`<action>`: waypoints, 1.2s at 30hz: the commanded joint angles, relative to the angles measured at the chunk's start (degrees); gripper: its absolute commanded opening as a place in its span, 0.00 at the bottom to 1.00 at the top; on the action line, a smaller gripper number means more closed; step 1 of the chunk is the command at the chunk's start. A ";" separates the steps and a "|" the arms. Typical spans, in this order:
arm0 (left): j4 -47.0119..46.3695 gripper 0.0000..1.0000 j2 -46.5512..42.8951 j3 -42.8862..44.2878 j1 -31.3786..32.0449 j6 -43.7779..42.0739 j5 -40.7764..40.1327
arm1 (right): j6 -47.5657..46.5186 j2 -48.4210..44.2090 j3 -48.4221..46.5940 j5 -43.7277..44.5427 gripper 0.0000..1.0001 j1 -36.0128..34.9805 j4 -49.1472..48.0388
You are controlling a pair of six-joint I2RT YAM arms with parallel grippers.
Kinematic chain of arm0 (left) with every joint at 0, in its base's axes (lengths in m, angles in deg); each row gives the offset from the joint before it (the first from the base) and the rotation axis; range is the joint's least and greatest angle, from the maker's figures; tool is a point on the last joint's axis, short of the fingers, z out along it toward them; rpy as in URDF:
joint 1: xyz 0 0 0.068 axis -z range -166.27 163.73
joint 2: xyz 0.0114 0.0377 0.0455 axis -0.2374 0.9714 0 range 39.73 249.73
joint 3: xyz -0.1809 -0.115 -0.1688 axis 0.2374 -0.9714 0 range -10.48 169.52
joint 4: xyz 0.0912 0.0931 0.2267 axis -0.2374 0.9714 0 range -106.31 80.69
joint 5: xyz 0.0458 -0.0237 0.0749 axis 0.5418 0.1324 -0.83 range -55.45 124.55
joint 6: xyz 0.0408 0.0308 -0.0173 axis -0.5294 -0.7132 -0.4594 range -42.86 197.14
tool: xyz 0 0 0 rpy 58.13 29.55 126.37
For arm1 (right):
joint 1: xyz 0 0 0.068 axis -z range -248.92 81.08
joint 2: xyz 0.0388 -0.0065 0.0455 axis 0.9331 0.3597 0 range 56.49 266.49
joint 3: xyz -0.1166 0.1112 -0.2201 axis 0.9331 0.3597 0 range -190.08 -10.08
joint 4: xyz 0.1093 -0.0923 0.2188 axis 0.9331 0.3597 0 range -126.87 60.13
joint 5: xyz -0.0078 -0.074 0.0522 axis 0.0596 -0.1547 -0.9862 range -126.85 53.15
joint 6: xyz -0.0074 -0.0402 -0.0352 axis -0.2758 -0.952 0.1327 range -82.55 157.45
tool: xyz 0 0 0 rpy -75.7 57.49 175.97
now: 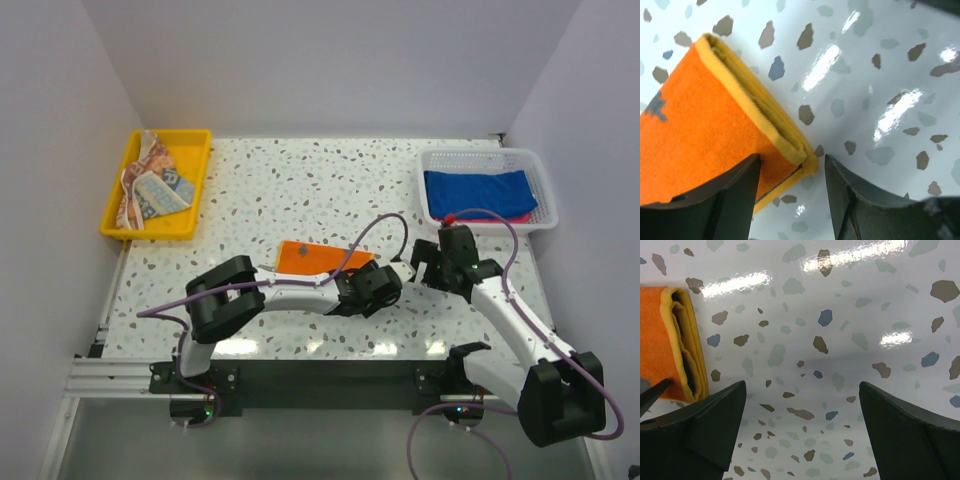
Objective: Fold and stack the towels
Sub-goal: Neatly place the folded towel into the bin
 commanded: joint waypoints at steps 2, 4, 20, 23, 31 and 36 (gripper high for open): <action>4.58 0.60 -0.64 -4.13 -2.65 2.79 -3.89 | 1.08 -0.62 -0.33 -2.39 0.99 0.58 -2.48; 4.05 0.60 -1.26 -4.39 -2.65 2.44 -3.72 | 1.16 -0.10 -0.24 -2.30 0.99 1.02 -2.57; 5.98 0.27 2.70 -3.86 -2.83 2.61 -3.54 | 2.48 2.63 0.20 -8.18 0.99 6.65 -4.15; 6.07 0.01 1.04 -4.56 -3.26 3.40 -3.72 | 3.71 4.03 0.20 -11.25 0.99 6.73 -5.64; 3.61 0.00 -6.79 -6.59 -4.41 5.34 -0.20 | 15.74 10.27 4.50 -23.38 0.99 6.21 -20.57; 2.90 0.00 -9.95 -6.41 -4.67 6.04 0.33 | 24.00 14.66 5.12 -25.33 0.99 2.96 -29.00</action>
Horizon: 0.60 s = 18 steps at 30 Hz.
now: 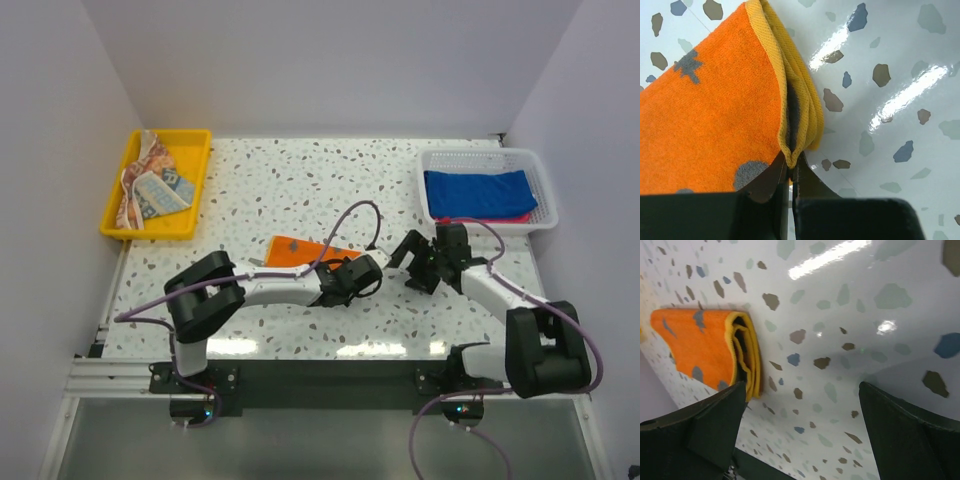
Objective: Fold and stack the towels
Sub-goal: Neatly place the folded towel into the bin
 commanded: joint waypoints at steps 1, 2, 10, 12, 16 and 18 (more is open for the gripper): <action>-0.07 0.00 -4.49 0.01 -0.32 1.82 1.33 | 8.69 2.56 0.75 -3.58 0.99 -2.77 -10.55; -0.07 0.00 -4.84 0.27 -0.41 1.91 1.42 | 11.40 3.44 0.93 -3.32 0.99 -4.60 -11.78; -0.42 0.00 -5.90 0.45 -0.68 2.44 1.60 | 23.98 11.44 3.65 2.13 0.99 -13.06 -22.50; -0.77 0.00 -6.17 0.36 -0.68 2.70 1.69 | 26.18 14.25 4.26 1.26 0.99 -13.23 -25.66; -1.39 0.00 -6.34 0.28 -0.76 3.05 1.77 | 28.65 18.47 4.00 0.29 0.99 -15.77 -27.87; -1.56 0.00 -6.34 0.63 -0.76 3.31 1.77 | 30.40 20.40 4.18 0.20 0.98 -16.75 -29.62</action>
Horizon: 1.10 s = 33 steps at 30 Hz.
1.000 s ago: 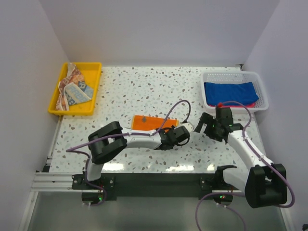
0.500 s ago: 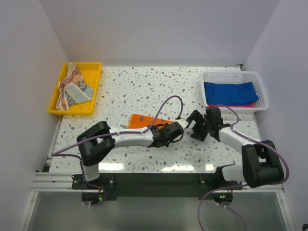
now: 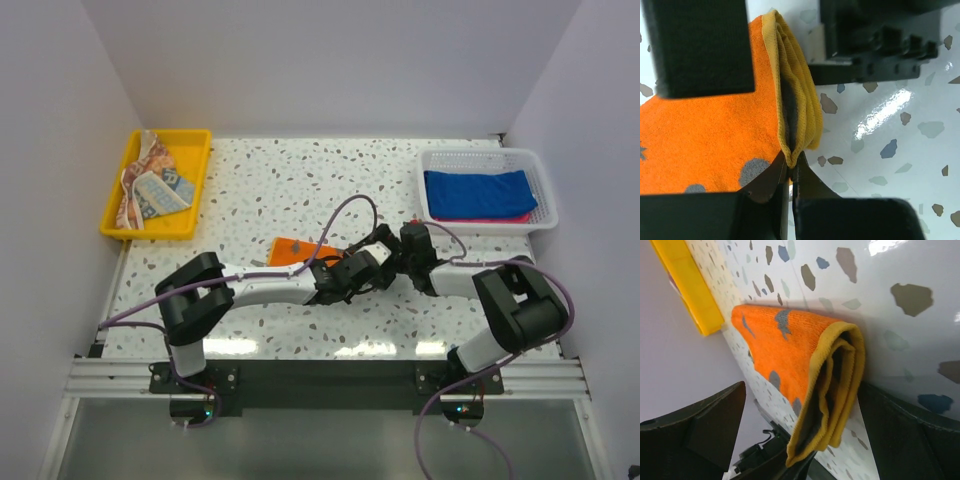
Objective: Fold and stack the towels
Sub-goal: Neatly place the folded towel into the bin
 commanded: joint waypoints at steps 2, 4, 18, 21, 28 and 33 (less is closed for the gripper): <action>-1.59 0.00 -2.54 1.15 -0.55 2.12 0.11 | 4.22 5.90 2.43 2.80 0.98 -3.42 1.43; -1.41 0.00 -2.28 1.59 -0.55 2.82 0.02 | 4.67 6.95 2.34 2.80 0.96 -4.30 0.55; -0.97 0.65 -2.88 2.65 -1.33 7.65 0.64 | -7.01 4.41 -5.46 6.93 0.00 -4.48 12.47; -0.53 0.89 -5.52 2.04 -2.74 8.53 1.34 | -12.54 3.44 -9.68 8.86 0.00 -4.22 19.23; 4.21 1.00 -17.45 -0.86 -10.20 8.97 3.88 | -31.25 2.83 -24.27 15.19 0.00 -1.06 39.10; 8.87 1.00 -25.90 -4.38 -20.90 6.52 5.99 | -46.63 4.58 -41.46 20.54 0.00 2.19 54.66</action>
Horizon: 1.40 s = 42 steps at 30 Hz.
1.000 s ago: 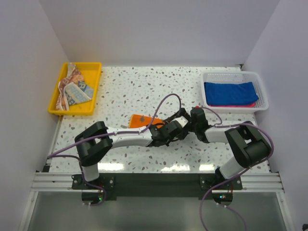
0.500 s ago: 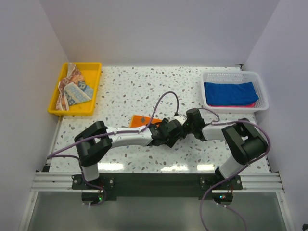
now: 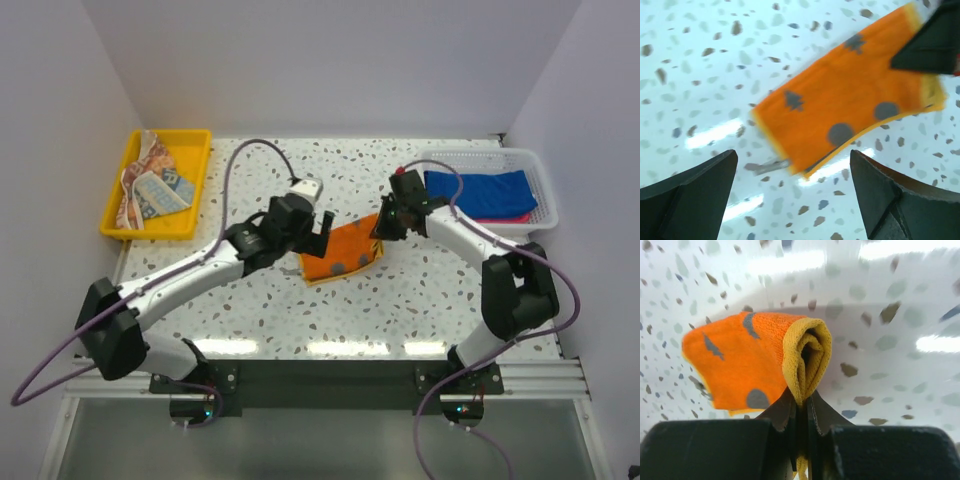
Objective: Fold and stack the towels
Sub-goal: Neatly place the folded towel into the bin
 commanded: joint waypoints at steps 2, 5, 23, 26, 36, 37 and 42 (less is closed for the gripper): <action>6.21 1.00 -7.67 -3.93 -8.44 -2.67 2.57 | -19.83 0.85 -18.23 8.93 0.00 3.73 18.77; 7.27 1.00 -11.80 -7.17 -13.28 -4.17 3.02 | -27.65 3.48 -26.08 15.17 0.00 5.93 25.02; 0.95 1.00 -19.11 -18.87 -17.77 -6.81 -5.95 | -48.17 13.77 -48.51 32.76 0.00 20.87 23.30; 1.38 1.00 -18.06 -19.05 -17.68 -6.72 -7.62 | -49.66 15.70 -50.35 33.73 0.00 22.11 21.63; 1.65 0.99 -14.37 -18.70 -18.56 -6.11 -10.61 | -55.19 20.72 -50.89 34.60 0.00 25.89 15.47; 1.65 0.99 -14.19 -18.61 -18.56 -6.11 -10.61 | -55.81 20.81 -50.45 34.78 0.00 25.97 14.25; 1.56 0.98 -12.78 -18.61 -19.00 -6.02 -10.61 | -57.84 22.30 -48.25 35.31 0.00 27.12 12.39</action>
